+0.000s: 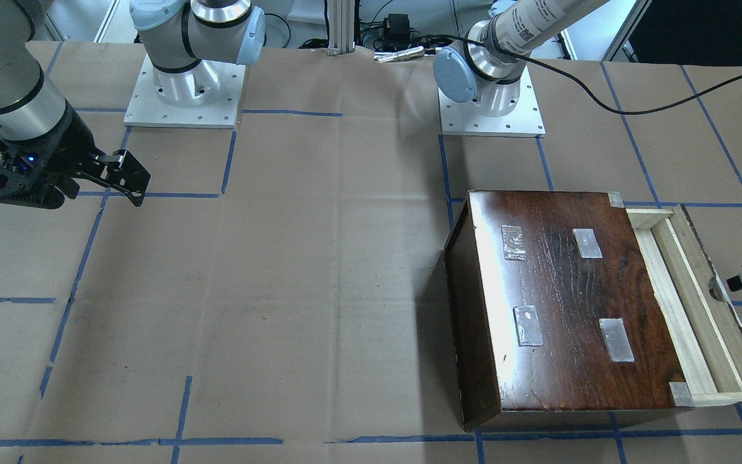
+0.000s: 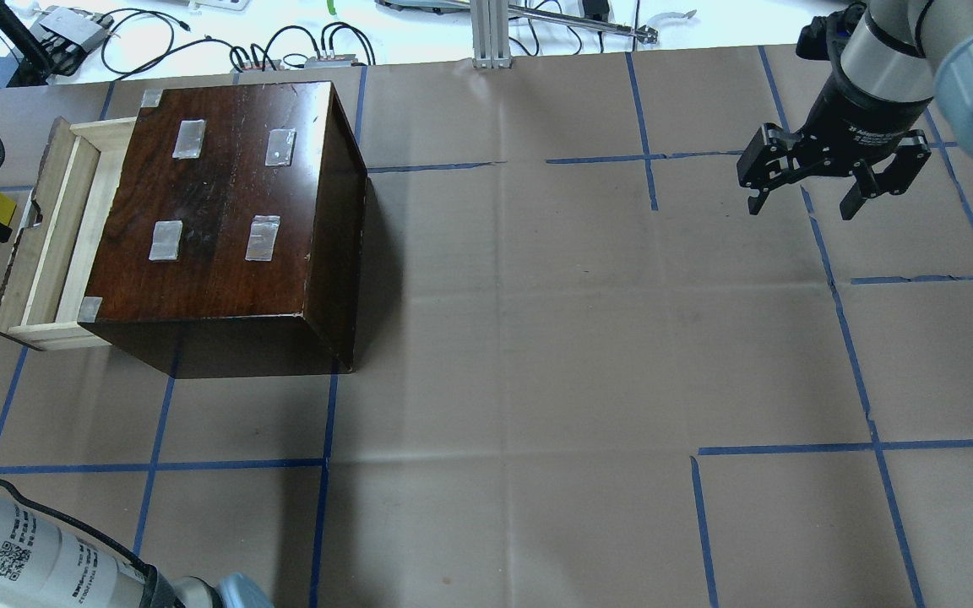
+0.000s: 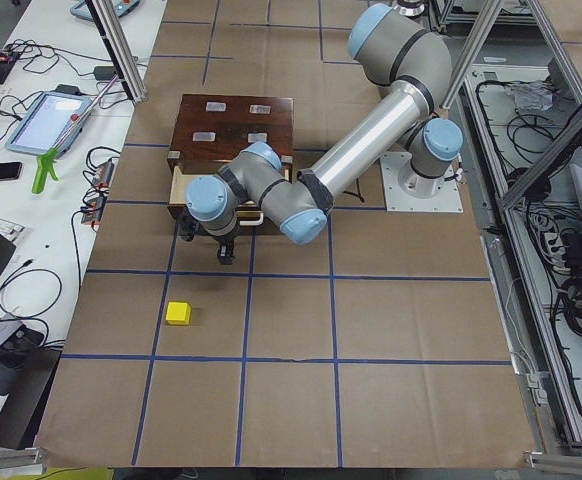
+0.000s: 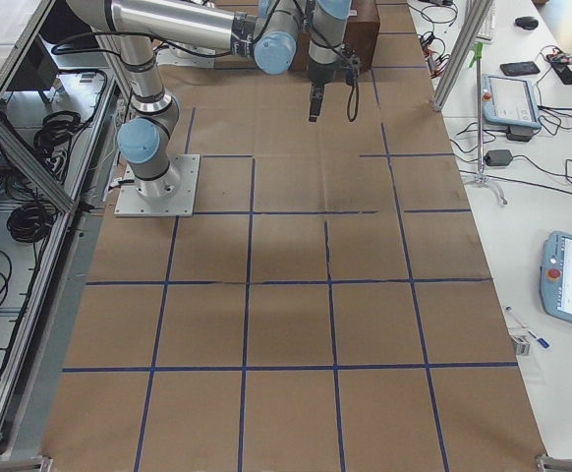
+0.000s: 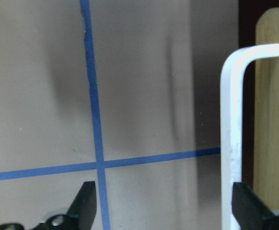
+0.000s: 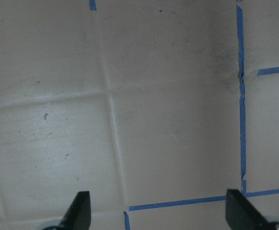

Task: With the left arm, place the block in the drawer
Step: 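Release the handle and move the left gripper over the yellow cube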

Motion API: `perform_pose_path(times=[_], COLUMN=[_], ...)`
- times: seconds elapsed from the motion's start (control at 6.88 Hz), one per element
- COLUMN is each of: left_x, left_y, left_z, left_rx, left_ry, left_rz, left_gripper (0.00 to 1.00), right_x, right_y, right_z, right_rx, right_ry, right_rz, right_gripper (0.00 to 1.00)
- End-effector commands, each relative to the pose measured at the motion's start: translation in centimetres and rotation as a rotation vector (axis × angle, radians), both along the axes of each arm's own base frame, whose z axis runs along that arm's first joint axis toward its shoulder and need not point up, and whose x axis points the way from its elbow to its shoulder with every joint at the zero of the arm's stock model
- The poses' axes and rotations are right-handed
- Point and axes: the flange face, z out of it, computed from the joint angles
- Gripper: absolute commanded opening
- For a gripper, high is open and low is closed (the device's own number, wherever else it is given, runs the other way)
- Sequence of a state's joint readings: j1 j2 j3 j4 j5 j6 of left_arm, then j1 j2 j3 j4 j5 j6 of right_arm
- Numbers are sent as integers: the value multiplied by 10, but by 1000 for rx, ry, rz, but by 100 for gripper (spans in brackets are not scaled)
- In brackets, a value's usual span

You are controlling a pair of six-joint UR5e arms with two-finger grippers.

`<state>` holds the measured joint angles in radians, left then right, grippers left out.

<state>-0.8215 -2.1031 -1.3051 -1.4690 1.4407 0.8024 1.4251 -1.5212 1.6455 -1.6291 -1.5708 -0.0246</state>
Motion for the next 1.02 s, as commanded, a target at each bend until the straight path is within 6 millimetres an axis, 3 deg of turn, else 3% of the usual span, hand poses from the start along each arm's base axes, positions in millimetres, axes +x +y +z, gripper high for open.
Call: perform_pose_path(times=[0.0,0.29,0.44,0.58,0.87], left_x=[3,10,26,37,73], left_y=[6,-4,-16,-29,-66], left_z=[19,43,60,61,42], left_rx=[-17,-60,-78,-90,-109], left_ry=[-23,-73,-126,-144,-179], left_rz=[6,4,2,0,-1], left_gripper=[99,99,99,99,99], right_x=[0,0,0,0,0], right_y=[0,0,0,0,0], right_z=[0,0,1,0,0], right_rx=[0,0,-2,0,0], right_ry=[0,0,0,0,0], right_rz=[0,0,1,1,1], right_gripper=[100,100,100,100,100])
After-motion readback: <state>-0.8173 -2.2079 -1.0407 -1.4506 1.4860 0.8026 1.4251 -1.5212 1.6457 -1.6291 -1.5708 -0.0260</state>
